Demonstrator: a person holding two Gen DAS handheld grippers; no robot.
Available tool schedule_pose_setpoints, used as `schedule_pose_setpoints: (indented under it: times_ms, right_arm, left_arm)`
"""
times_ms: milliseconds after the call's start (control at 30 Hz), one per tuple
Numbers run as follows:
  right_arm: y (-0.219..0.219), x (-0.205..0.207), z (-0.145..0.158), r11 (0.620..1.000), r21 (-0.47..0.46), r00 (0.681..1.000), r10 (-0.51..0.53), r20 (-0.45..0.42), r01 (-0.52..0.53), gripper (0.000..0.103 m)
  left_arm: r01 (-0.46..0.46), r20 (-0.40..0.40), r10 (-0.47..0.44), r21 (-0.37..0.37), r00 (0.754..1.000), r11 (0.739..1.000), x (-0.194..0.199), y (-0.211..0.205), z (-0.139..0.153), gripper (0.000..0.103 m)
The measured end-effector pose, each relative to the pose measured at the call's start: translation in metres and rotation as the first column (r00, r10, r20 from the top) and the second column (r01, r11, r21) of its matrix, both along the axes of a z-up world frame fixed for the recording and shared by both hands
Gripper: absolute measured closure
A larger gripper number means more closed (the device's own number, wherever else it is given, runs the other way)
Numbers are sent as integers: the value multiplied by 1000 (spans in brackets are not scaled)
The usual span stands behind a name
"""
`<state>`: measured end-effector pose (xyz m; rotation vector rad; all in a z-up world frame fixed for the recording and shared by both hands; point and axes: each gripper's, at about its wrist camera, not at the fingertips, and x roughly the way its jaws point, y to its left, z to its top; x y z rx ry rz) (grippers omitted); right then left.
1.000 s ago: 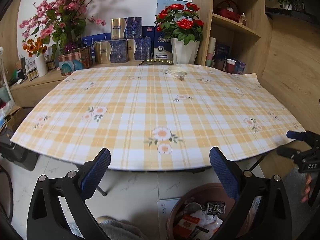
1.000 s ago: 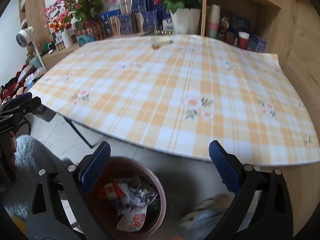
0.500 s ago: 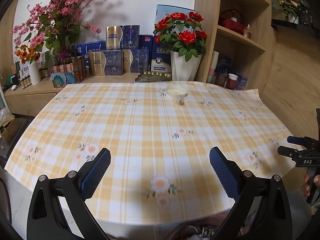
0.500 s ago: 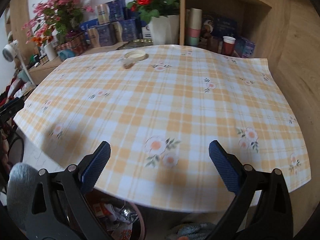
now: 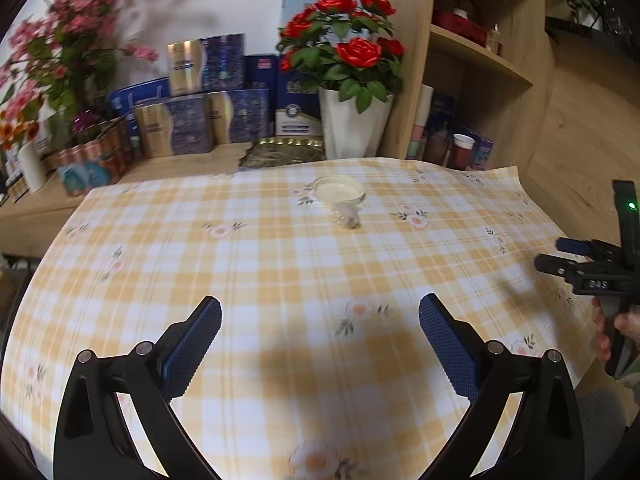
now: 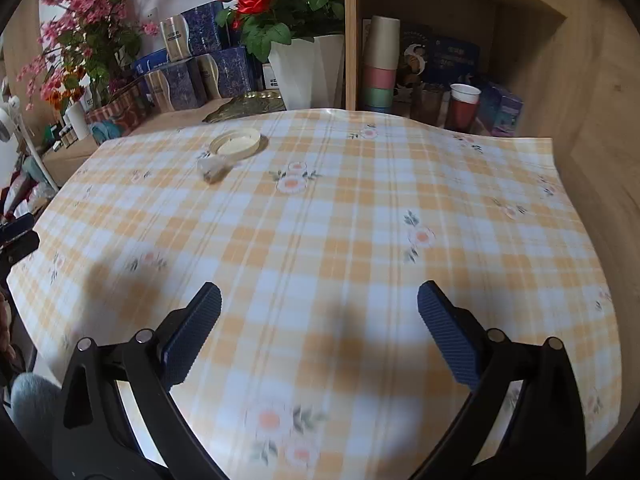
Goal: Collect trash
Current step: 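Grasp the clear plastic wrapper beside the white lid with the left gripper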
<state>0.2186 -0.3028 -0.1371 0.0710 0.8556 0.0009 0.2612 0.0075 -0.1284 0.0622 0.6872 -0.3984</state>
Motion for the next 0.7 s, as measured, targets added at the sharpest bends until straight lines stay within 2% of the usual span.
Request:
schedule_pose_setpoints:
  times_ms: [300,400,567,700]
  right_arm:
    - [16,91,-11,997,23,997,73,-11,-73,6]
    - [25,119,-11,996,6,996,88,-7,-88,6]
    - [25,149,-17,997,37,997,75,-12,-75,6]
    - [18,161,-30,997,47,998,55,-34,-53,6]
  left_arm:
    - [-26,-29,25,-54,999,998,58,-5,-8,6]
    - [13,-56,-16,-55,998,998,86,-16,-17,8]
    - [145,-138,-149,-40,979,989,139,-62,-41,28]
    - [141,-194,-147,-44,970,989,181,-91,-61,38]
